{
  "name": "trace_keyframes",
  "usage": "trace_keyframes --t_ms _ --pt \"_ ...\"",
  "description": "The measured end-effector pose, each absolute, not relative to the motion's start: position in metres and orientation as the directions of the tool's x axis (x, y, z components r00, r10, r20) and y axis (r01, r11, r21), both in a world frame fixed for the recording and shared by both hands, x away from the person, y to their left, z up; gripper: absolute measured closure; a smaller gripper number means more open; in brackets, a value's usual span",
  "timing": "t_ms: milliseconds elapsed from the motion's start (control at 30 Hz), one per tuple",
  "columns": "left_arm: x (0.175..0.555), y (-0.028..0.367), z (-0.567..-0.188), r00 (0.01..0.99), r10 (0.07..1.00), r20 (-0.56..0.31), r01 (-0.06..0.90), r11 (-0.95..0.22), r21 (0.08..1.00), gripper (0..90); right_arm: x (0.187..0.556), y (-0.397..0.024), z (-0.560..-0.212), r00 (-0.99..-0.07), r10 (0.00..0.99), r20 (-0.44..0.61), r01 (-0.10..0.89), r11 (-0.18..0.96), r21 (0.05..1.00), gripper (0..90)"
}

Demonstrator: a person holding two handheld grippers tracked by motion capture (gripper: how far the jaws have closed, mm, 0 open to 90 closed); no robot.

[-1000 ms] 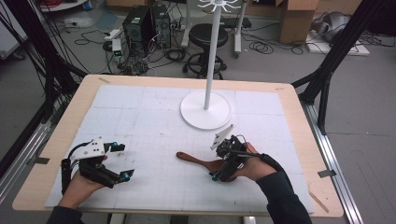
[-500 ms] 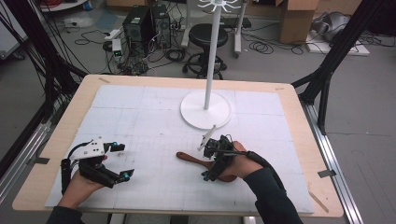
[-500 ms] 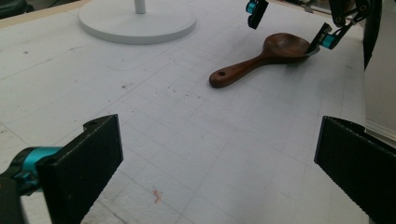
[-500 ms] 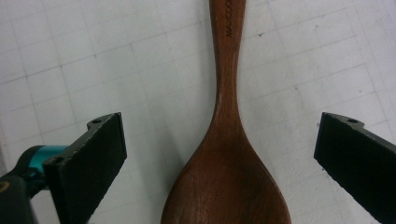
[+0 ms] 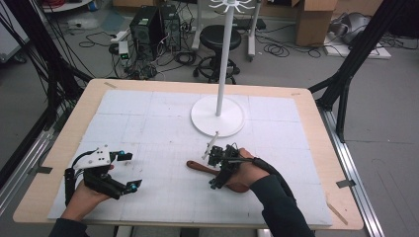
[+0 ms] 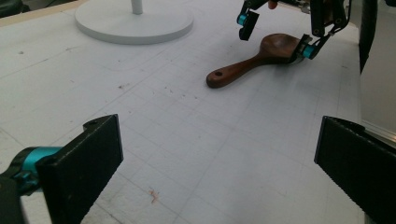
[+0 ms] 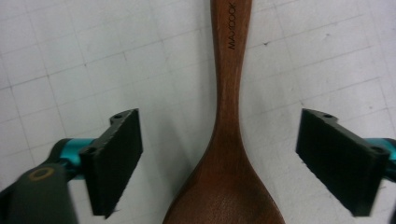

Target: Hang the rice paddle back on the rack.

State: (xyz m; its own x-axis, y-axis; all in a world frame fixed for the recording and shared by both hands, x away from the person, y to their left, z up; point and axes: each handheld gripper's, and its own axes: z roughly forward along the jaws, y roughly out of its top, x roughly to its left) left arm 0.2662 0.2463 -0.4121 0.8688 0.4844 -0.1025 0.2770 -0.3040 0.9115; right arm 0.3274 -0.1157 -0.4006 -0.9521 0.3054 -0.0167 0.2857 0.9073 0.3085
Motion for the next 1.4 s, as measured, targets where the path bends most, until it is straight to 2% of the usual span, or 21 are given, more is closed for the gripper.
trace_keyframes --t_ms 133,267,433,533,667,900,1100,1400 --pt "0.266 0.246 -0.412 0.871 0.480 -0.102 0.273 -0.302 0.914 1.7 0.329 -0.113 -0.402 -0.950 0.311 -0.020 0.293 0.913 0.284 16.5" --pt "0.266 0.246 -0.412 0.871 0.482 -0.100 0.273 -0.304 0.913 1.7 0.332 -0.111 -0.403 -0.949 0.314 -0.029 0.294 0.915 0.276 24.7" --pt "0.266 0.246 -0.412 0.871 0.482 -0.097 0.271 -0.304 0.913 1.7 0.333 -0.108 -0.403 -0.950 0.310 -0.028 0.293 0.921 0.256 29.4" --pt "0.266 0.246 -0.412 0.870 0.483 -0.098 0.273 -0.305 0.912 1.7 0.333 -0.107 -0.403 -0.948 0.318 -0.026 0.303 0.923 0.237 37.0" --pt "0.266 0.247 -0.412 0.870 0.484 -0.098 0.272 -0.305 0.912 1.7 0.335 -0.105 -0.405 -0.950 0.313 -0.025 0.299 0.927 0.228 40.7" --pt "0.266 0.246 -0.413 0.868 0.486 -0.100 0.275 -0.303 0.913 1.7 0.334 -0.101 -0.405 -0.951 0.310 -0.009 0.301 0.930 0.209 52.4" --pt "0.266 0.246 -0.413 0.867 0.488 -0.100 0.275 -0.303 0.912 1.7 0.337 -0.100 -0.406 -0.947 0.320 0.002 0.314 0.930 0.190 58.9" --pt "0.266 0.247 -0.413 0.867 0.488 -0.099 0.276 -0.306 0.911 1.7 0.340 -0.099 -0.408 -0.946 0.325 0.010 0.322 0.932 0.168 63.6"
